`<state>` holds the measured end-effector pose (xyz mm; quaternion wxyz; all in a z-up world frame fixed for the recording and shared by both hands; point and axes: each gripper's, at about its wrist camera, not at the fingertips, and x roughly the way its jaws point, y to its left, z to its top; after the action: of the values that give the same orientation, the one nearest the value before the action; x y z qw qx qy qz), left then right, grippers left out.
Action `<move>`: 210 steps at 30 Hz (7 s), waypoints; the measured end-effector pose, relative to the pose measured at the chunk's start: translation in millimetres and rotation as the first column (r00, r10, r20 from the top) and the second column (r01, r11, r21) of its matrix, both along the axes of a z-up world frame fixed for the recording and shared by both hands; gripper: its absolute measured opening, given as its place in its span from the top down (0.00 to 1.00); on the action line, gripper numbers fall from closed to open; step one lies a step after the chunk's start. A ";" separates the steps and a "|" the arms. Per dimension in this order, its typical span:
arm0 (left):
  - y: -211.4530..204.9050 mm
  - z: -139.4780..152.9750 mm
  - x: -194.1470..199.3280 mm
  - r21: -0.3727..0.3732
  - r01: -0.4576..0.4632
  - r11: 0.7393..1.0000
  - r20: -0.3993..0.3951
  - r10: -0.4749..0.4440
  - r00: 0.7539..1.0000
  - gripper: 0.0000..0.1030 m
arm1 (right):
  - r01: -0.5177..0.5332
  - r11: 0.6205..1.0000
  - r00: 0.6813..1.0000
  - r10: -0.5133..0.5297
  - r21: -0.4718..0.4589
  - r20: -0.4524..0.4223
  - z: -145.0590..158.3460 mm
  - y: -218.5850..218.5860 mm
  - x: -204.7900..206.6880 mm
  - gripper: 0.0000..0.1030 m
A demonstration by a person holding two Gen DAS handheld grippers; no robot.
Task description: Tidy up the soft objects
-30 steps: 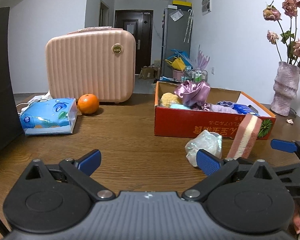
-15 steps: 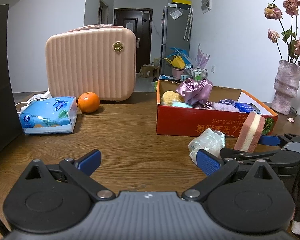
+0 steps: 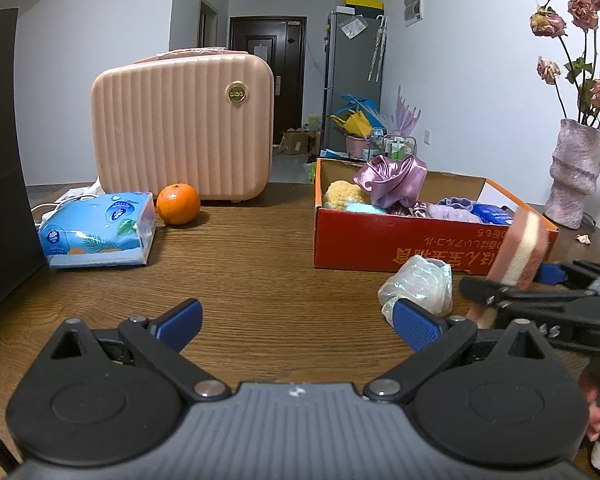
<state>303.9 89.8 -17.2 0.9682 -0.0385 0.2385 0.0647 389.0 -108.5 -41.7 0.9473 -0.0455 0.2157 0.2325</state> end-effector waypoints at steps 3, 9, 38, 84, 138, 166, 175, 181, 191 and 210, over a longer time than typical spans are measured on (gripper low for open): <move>-0.8 -1.4 1.7 0.004 0.000 1.000 -0.003 0.000 1.000 0.00 | 0.016 0.999 1.000 -0.017 0.037 0.025 6.2 -10.5 -4.8 0.30; -10.0 -3.0 7.8 0.025 0.011 1.000 -0.007 -0.010 1.000 0.00 | 0.057 0.995 0.997 -0.062 0.086 0.050 14.9 -31.8 -6.8 0.30; -82.4 -18.2 78.2 0.055 0.126 0.990 -0.077 -0.122 0.990 0.00 | 0.217 0.968 0.970 -0.228 0.125 0.083 18.1 -80.7 4.3 0.30; -91.5 21.5 90.8 -0.002 0.146 0.989 0.070 -0.145 0.987 0.57 | 0.233 0.955 0.947 -0.265 0.181 0.180 35.3 -84.3 8.7 0.30; -74.6 40.9 221.4 -0.060 0.043 0.997 0.181 -0.031 0.983 0.05 | 0.294 0.953 0.948 -0.301 0.071 0.106 35.3 -61.3 168.8 0.00; -53.7 57.5 143.7 -0.054 0.008 0.998 0.200 0.003 0.980 0.00 | 0.252 0.959 0.950 -0.271 0.129 0.159 63.6 -80.0 99.7 0.00; -51.2 60.5 70.3 -0.020 0.024 1.000 0.213 -0.019 0.977 0.00 | 0.214 0.970 0.957 -0.231 0.113 0.175 65.5 -83.6 26.9 0.00; -54.4 59.9 9.7 0.013 0.035 0.999 0.220 -0.037 0.975 0.00 | 0.202 0.974 0.954 -0.219 0.102 0.205 68.1 -84.3 -34.5 0.00; -60.9 51.5 -118.9 0.043 0.084 0.996 0.236 -0.092 0.967 0.00 | 0.183 0.977 0.947 -0.206 0.110 0.247 71.8 -106.5 -164.7 0.00; -71.9 24.1 -207.0 0.002 0.111 0.994 0.206 -0.109 0.972 0.00 | 0.227 0.969 0.954 -0.242 0.099 0.175 51.4 -123.5 -282.1 0.00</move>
<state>96.9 17.9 6.9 0.9896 -0.0365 0.1390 0.0056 107.0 -232.0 9.7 0.9852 -0.0041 0.1208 0.1213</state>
